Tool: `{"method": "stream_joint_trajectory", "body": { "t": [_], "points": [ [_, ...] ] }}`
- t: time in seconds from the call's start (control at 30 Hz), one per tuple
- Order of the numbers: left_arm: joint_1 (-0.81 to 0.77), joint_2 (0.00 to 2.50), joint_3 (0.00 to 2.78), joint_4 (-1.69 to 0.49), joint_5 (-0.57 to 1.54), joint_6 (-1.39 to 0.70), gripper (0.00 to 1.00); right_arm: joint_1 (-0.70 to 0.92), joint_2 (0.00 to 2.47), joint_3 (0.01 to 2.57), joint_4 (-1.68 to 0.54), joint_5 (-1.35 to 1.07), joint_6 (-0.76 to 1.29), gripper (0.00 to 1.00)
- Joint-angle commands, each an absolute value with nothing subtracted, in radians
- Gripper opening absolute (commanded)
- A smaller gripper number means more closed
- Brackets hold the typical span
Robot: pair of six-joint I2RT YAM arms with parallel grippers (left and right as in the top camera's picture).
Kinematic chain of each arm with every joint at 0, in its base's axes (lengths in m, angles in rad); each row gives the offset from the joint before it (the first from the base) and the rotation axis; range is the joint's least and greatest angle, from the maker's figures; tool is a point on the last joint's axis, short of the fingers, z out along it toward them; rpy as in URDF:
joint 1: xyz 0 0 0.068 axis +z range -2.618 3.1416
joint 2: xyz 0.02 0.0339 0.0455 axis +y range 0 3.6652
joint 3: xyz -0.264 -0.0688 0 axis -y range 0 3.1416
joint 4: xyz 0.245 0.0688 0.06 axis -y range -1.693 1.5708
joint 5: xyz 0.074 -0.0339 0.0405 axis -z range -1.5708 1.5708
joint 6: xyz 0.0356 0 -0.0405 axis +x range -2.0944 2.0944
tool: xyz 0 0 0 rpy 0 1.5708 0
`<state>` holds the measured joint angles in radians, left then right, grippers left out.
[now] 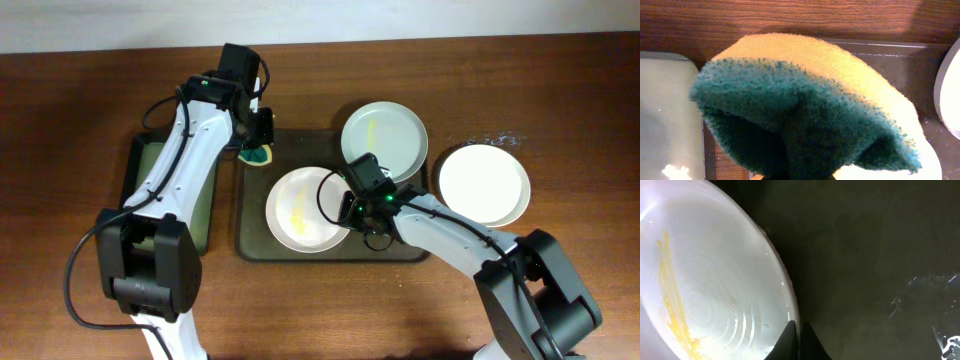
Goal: Clean dirty plates on tray and stack at the side
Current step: 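Grasp the rim of the bottom-right plate with the right gripper, then bring the sponge with the left gripper down onto the held plate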
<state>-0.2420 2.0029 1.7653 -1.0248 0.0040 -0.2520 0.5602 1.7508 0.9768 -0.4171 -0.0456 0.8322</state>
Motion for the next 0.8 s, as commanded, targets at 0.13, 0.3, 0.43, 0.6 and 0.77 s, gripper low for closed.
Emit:
{"method": "stream_joint_trajectory", "body": {
  "t": [0.13,0.3,0.43,0.6,0.77],
  "points": [
    [-0.241,2.001,1.781,-1.023,0.012,-0.261,0.0,0.564,1.76,0.986,-0.422,-0.041,0.844,0.06],
    [-0.241,2.001,1.781,-1.026,0.012,-0.261,0.0,0.557,1.76,0.99,-0.429,-0.056,0.741,0.22],
    [-0.241,2.001,1.781,-1.026,0.012,-0.261,0.0,0.534,1.76,1.0,-0.429,-0.109,0.631,0.25],
    [-0.242,2.001,1.781,-1.029,0.012,-0.261,0.0,0.52,1.761,1.0,-0.421,-0.101,0.579,0.25],
    [-0.257,2.001,1.761,-1.034,0.039,-0.26,0.0,0.52,1.794,1.0,-0.402,-0.105,0.602,0.17]
  ]
}}
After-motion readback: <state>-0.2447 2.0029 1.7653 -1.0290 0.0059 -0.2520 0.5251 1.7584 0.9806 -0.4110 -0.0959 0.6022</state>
